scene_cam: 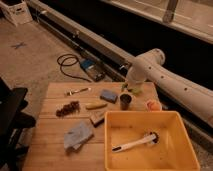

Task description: Place pepper in metal cup

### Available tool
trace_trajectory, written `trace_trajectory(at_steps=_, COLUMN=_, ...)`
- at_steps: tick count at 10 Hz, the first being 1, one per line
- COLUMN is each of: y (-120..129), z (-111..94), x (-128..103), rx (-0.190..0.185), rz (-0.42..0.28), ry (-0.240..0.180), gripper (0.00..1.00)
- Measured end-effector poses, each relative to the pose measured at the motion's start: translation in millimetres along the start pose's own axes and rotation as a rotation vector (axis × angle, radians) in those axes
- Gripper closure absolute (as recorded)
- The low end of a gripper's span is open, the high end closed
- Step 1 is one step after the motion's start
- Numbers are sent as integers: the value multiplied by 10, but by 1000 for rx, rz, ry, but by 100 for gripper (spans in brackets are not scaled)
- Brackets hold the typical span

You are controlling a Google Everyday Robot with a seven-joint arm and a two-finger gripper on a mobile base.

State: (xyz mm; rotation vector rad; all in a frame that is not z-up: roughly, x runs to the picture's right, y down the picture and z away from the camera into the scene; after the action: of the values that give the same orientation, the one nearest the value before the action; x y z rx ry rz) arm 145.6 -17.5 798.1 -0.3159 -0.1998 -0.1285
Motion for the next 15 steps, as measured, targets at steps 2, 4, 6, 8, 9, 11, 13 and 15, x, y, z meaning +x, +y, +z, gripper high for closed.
trace_trajectory(at_steps=2, y=58, z=-26, x=-26, rx=-15, rz=17, ry=-27, gripper=100)
trace_trajectory(at_steps=4, y=145, z=-83, x=-108, rx=-33, rz=31, ry=-62, gripper=100)
trace_trajectory(at_steps=6, y=246, z=-97, x=-142, rx=-62, rz=49, ry=-90, gripper=100)
trace_trajectory(at_steps=8, y=323, z=-40, x=-182, rx=-100, rz=68, ry=-119, gripper=100)
trace_trajectory(at_steps=9, y=378, z=30, x=-170, rx=-123, rz=85, ry=-137, gripper=95)
trace_trajectory(at_steps=11, y=460, z=193, x=-142, rx=-155, rz=109, ry=-160, gripper=75)
trace_trajectory(at_steps=13, y=463, z=278, x=-142, rx=-164, rz=117, ry=-178, gripper=55)
trace_trajectory(at_steps=15, y=471, z=274, x=-119, rx=-164, rz=120, ry=-177, gripper=50)
